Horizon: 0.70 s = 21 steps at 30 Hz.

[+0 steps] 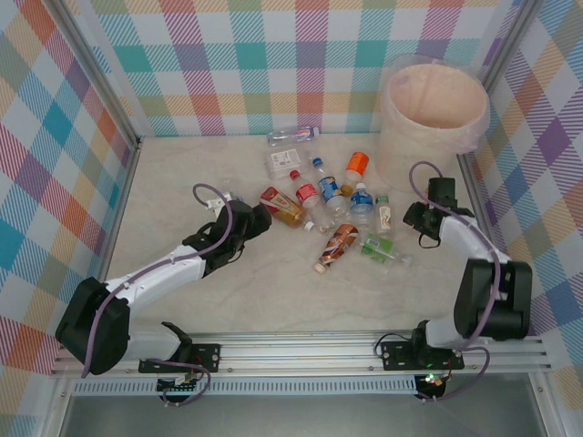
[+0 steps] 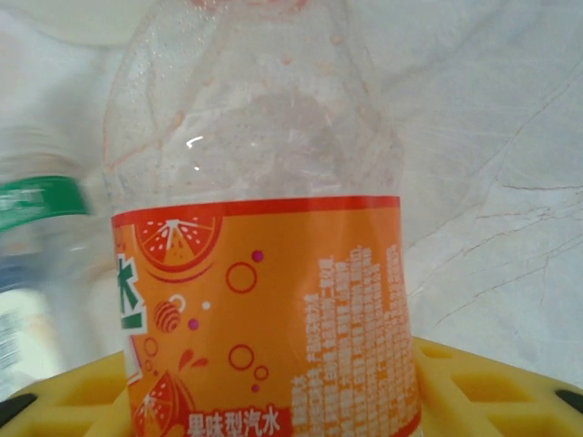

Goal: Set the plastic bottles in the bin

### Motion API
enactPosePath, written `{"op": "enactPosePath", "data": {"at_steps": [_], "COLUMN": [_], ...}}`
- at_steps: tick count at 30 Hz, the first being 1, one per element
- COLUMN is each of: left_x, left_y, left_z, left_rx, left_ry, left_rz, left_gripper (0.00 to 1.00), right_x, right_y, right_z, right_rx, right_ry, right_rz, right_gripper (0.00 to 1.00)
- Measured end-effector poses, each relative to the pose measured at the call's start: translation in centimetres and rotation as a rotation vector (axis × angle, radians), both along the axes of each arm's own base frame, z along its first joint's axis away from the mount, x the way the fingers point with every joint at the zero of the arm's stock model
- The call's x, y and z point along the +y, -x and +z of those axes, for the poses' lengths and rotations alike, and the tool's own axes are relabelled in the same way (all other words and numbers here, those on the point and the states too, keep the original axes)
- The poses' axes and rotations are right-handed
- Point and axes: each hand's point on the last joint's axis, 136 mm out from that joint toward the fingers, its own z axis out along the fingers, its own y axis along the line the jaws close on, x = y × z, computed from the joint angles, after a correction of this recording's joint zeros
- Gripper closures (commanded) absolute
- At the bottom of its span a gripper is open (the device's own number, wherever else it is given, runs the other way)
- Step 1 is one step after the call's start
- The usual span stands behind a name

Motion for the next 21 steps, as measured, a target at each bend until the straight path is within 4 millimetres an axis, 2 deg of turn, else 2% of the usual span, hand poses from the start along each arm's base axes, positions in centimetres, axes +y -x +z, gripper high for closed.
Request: {"op": "enactPosePath", "data": {"at_steps": [3,9,15,17,21], "left_x": [0.7,1.7,2.0,1.9,1.8], "left_y": [0.2,0.2,0.1,0.2,0.3], "left_z": [-0.2,0.1,0.8,0.7,0.5], "left_rx": [-0.001,-0.022,-0.032,-0.029,-0.019], "left_ry": [0.014,0.042,0.079,0.091,0.1], "left_rz": [0.029,0.058,0.06,0.058,0.051], "left_gripper": [0.0,0.0,0.0,0.0,0.0], "right_x": [2.0,8.4,12.8,13.7,14.2], "right_y": [-0.2,-0.9,-1.4,-1.8,-3.9], "right_z": [2.3,5.4,8.8,10.9,17.5], "right_rx": [-0.108,-0.253,-0.363,-0.411,-0.56], "right_ry": [-0.054,-0.181,-0.31,-0.338,-0.316], "right_rz": [0.05,0.251,0.432,0.482,0.526], "right_gripper": [0.56,0.57,0.58,0.58,0.56]}}
